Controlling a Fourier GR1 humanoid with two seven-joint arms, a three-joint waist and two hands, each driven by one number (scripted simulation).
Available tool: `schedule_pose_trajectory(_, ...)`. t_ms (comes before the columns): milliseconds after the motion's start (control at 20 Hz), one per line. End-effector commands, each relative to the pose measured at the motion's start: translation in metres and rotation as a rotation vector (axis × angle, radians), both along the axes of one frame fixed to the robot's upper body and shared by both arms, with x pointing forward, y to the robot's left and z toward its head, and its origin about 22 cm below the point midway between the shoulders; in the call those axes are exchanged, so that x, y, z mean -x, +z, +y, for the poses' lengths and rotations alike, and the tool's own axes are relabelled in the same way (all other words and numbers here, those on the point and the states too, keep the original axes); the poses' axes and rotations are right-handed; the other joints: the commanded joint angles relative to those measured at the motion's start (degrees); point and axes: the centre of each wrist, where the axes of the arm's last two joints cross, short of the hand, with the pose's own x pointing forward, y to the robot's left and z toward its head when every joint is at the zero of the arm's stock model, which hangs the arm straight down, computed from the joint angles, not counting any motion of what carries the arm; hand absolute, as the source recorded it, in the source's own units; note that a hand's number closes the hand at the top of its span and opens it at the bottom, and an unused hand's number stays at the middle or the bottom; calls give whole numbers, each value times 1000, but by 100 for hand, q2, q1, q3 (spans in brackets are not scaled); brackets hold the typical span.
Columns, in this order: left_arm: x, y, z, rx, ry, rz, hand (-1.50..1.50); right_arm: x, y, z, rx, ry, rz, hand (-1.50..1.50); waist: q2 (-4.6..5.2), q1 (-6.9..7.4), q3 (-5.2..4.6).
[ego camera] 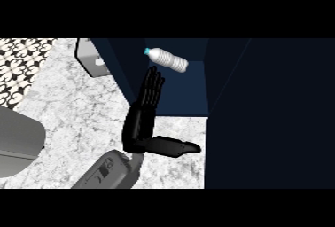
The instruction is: Pick up the bottled water, place it into the cabinet and close the cabinet
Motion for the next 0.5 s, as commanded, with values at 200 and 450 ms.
schedule_pose_trajectory(200,51,-4,30,9,-4,-4,-150,-3,45,24,156,267,0,150,11,4,-6)
schedule_pose_trajectory(450,76,-2,59,18,38,15,-150,-7,42,41,158,355,40,150,11,31,-10)
